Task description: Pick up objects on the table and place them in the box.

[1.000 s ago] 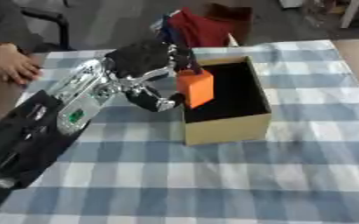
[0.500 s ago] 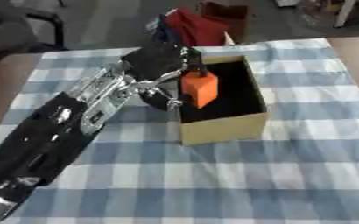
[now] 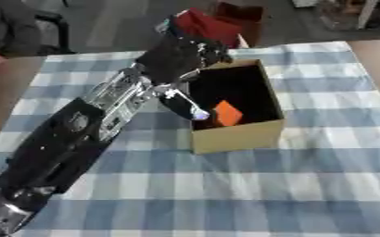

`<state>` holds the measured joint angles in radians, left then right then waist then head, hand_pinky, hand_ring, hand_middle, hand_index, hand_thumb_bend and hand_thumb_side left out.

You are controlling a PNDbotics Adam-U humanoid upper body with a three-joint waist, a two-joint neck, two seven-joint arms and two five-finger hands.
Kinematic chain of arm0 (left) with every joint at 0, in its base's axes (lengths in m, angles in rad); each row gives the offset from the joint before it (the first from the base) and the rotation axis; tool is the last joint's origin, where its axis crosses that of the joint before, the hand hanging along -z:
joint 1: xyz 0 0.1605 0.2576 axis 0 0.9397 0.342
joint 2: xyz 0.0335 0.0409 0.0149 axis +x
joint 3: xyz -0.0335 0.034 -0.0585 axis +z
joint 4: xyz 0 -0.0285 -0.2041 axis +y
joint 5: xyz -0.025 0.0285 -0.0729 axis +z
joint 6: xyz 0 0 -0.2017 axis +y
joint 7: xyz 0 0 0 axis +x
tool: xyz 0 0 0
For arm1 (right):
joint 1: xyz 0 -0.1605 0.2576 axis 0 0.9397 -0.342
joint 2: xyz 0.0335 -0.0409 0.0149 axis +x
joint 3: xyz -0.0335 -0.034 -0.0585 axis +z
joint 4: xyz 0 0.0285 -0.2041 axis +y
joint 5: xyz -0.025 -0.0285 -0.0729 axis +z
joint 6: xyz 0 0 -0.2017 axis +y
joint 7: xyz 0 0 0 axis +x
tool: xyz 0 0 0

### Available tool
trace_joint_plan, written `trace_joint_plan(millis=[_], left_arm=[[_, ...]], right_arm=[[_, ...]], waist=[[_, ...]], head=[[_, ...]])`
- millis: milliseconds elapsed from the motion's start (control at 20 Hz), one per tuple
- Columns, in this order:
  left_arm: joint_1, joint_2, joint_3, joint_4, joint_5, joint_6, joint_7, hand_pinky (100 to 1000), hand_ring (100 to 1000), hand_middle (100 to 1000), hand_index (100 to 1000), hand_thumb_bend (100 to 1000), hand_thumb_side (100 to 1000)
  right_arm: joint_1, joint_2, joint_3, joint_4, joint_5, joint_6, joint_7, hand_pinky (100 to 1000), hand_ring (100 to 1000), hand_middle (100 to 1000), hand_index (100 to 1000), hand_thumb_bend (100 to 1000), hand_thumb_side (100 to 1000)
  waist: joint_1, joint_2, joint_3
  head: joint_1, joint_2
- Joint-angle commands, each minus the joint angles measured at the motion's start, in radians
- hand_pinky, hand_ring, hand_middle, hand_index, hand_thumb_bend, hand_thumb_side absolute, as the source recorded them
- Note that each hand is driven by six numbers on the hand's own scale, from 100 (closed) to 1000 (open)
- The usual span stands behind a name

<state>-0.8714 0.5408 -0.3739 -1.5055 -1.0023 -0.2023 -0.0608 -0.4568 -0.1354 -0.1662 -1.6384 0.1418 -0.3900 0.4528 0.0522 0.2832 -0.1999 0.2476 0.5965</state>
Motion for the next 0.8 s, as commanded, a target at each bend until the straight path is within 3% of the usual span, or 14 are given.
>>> trace_joint_plan(millis=[50,100,200,250,400,600,800], left_arm=[[-0.004,0.063,0.046,-0.102,0.079,0.028,0.024,732,729,748,845,499,317],[0.007,0.083,0.062,-0.139,0.119,0.042,0.025,730,716,728,831,393,224],[0.044,0.131,0.111,-0.228,0.220,0.085,0.033,730,705,706,830,280,184],[0.069,0.155,0.140,-0.275,0.281,0.114,0.043,729,697,694,827,208,170],[0.164,0.204,0.235,-0.378,0.451,0.199,0.103,740,691,672,820,107,187],[0.308,0.222,0.354,-0.448,0.651,0.281,0.239,746,693,666,827,100,294],[0.421,0.173,0.433,-0.467,0.843,0.292,0.383,748,693,658,825,100,394]], right_arm=[[-0.008,-0.007,-0.005,-0.020,-0.004,0.003,-0.005,898,858,815,1000,662,639],[-0.007,-0.008,-0.007,-0.019,-0.004,0.003,-0.006,898,858,815,1000,662,639],[-0.005,-0.011,-0.012,-0.018,-0.002,0.004,-0.011,897,858,815,1000,663,638],[-0.004,-0.012,-0.015,-0.018,0.000,0.004,-0.013,897,858,815,1000,662,641],[0.002,-0.014,-0.023,-0.025,0.005,0.007,-0.023,897,858,815,1000,661,644],[0.004,-0.020,-0.031,-0.034,0.013,0.012,-0.033,897,857,815,1000,659,650],[0.011,-0.025,-0.039,-0.048,0.018,0.021,-0.044,896,857,814,1000,659,651]], waist=[[-0.009,-0.019,0.007],[-0.010,-0.020,0.013],[-0.013,-0.021,0.029],[-0.015,-0.023,0.038],[-0.015,-0.024,0.060],[-0.010,-0.024,0.090],[-0.005,-0.021,0.110]], head=[[0.000,-0.008],[-0.002,-0.006],[-0.007,-0.002],[-0.010,-0.001],[-0.021,0.005],[-0.025,0.015],[-0.031,0.025]])
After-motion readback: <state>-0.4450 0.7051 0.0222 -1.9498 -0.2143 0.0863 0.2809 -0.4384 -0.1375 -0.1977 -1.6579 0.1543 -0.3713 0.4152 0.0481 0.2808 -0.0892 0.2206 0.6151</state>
